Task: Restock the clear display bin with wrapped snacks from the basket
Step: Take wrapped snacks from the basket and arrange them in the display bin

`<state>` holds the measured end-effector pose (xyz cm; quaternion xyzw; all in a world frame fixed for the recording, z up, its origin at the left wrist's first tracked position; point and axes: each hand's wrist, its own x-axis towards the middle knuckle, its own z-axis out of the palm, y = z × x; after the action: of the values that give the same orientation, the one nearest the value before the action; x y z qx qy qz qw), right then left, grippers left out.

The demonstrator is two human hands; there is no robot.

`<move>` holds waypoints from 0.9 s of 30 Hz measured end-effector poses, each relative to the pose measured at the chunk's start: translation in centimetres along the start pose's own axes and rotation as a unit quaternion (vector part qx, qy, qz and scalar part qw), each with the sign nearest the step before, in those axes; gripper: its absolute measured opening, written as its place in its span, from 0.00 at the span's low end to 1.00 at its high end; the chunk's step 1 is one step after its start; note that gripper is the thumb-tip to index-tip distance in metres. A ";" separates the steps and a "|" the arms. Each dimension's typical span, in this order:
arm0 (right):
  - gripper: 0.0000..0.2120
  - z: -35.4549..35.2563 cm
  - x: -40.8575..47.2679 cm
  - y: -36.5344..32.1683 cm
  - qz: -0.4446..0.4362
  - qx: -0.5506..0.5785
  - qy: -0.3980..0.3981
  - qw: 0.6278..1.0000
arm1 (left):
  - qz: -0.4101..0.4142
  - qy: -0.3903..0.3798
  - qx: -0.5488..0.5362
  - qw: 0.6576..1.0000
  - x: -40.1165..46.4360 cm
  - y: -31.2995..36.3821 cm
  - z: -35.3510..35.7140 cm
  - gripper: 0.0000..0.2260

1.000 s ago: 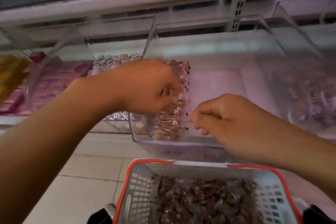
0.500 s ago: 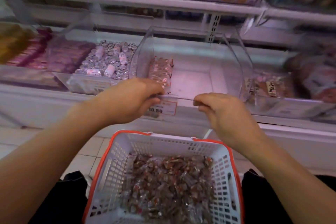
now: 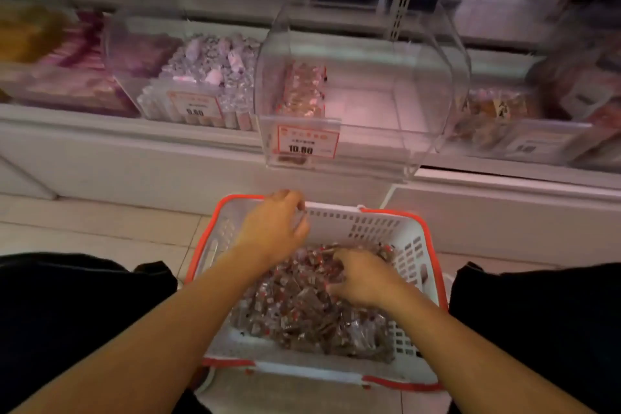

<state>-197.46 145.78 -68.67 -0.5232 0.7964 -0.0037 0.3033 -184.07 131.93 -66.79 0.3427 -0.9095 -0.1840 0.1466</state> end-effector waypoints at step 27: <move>0.21 19.5 8.7 7.1 0.079 0.230 0.013 0.970 | -0.469 -0.195 -0.369 0.779 -7.4 -7.3 24.1 0.19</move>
<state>-196.23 147.79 -91.02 -0.3752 0.8165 -0.1696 0.4048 -184.05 137.46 -92.44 0.6037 -0.5081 -0.6139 -0.0229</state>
